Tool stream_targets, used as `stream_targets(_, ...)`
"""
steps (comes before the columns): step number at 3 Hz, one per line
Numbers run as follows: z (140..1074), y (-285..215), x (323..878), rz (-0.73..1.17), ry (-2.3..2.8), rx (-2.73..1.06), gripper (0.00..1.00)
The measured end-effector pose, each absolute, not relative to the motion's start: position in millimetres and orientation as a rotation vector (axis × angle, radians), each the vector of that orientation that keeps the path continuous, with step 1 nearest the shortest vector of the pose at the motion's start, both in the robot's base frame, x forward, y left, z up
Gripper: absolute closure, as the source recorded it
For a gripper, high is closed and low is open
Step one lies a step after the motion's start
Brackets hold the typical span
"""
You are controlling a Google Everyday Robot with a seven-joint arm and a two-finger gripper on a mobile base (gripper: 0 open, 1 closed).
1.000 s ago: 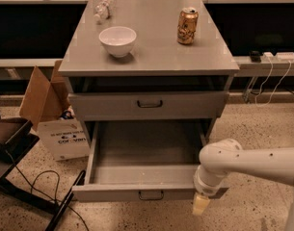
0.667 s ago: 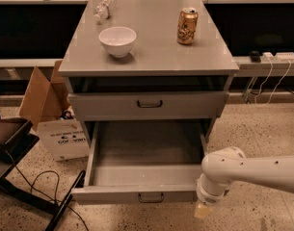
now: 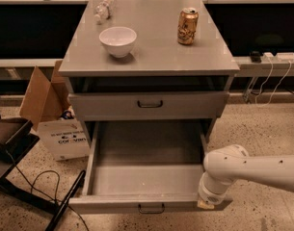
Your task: Open middle drawer
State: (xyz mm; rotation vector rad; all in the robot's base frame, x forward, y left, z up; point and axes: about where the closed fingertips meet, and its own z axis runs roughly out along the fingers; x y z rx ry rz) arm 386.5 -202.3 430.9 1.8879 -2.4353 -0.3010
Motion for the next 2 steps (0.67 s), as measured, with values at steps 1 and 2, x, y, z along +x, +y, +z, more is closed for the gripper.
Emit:
stream_targets(1,432,-204,383,-0.299,-2.436,1.879,1.0)
stream_targets(2,439,-209,365,-0.289,-2.436,1.844,1.0)
